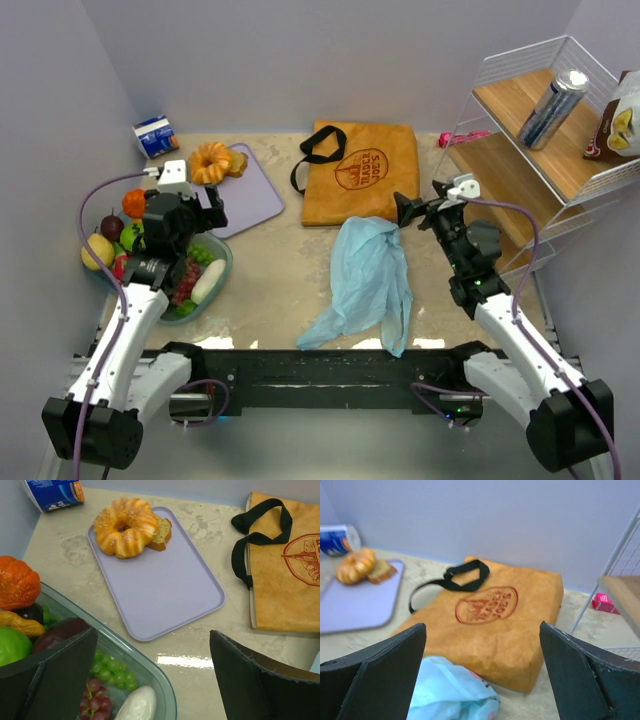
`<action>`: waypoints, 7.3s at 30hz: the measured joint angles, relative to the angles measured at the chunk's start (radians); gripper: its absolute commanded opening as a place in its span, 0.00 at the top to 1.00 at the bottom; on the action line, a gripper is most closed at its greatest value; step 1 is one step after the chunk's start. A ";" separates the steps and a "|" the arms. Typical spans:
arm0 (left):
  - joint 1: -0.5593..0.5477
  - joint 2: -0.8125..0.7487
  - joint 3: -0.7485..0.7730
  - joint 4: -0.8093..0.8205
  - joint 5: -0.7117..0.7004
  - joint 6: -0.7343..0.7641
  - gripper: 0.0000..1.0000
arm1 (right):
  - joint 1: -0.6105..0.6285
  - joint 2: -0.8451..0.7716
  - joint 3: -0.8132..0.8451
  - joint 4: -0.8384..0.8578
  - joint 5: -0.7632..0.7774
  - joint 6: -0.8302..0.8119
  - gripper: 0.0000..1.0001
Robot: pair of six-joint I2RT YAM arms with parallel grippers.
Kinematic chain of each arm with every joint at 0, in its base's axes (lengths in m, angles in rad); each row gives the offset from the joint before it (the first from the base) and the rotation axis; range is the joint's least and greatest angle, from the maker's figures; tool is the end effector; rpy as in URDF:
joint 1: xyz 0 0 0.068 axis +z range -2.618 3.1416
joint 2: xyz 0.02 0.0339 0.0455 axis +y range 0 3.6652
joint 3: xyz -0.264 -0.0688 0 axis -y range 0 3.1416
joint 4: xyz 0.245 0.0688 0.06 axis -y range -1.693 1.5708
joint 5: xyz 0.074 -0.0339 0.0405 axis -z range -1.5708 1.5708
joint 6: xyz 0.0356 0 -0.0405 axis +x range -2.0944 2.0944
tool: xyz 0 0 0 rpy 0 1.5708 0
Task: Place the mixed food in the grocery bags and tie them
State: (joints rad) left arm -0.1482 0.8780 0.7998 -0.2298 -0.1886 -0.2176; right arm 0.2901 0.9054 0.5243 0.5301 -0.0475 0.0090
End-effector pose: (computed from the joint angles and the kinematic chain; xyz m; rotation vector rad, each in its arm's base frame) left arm 0.2029 -0.0235 0.3243 -0.1941 1.8638 -0.0748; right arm 0.2056 0.0631 0.3020 -0.2389 1.4077 0.2805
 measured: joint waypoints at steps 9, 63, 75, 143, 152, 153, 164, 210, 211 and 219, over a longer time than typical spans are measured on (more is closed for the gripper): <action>0.000 0.127 0.097 0.040 0.083 -0.026 0.00 | 0.000 0.013 0.273 -0.249 -0.102 0.198 0.01; -0.006 0.245 0.087 -0.013 0.155 -0.176 0.09 | 0.299 1.483 1.454 -1.020 0.355 0.103 1.00; -0.008 0.300 0.152 -0.087 0.194 -0.206 0.09 | 0.273 1.316 1.371 -1.041 0.132 0.078 1.00; -0.299 0.271 0.084 0.233 0.827 -0.054 1.00 | 0.432 0.493 0.902 -1.067 -0.068 0.237 0.84; -0.228 0.319 0.086 0.268 0.597 -0.151 1.00 | 0.430 0.362 0.906 -1.271 0.034 0.286 0.01; -0.211 0.319 0.086 0.273 0.590 -0.162 1.00 | 0.430 0.316 0.906 -1.302 0.064 0.305 0.01; -0.159 0.317 0.071 0.330 0.604 -0.208 1.00 | 0.429 -0.005 0.624 -1.469 0.188 0.649 0.12; -0.159 0.280 0.344 0.040 0.530 -0.174 1.00 | 0.217 0.583 0.932 -1.331 0.388 0.312 0.20; -0.159 0.288 0.346 0.039 0.524 -0.175 1.00 | 0.220 0.515 0.902 -1.310 0.339 0.314 0.20; -0.159 0.336 0.381 0.038 0.513 -0.203 1.00 | 0.249 0.122 0.525 -1.063 -0.072 0.390 0.17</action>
State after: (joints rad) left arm -0.3077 1.2137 1.1809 -0.1917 0.3244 -0.4206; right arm 0.5388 1.0275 1.0489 -0.5331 -0.1192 0.3992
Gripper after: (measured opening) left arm 0.039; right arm 0.821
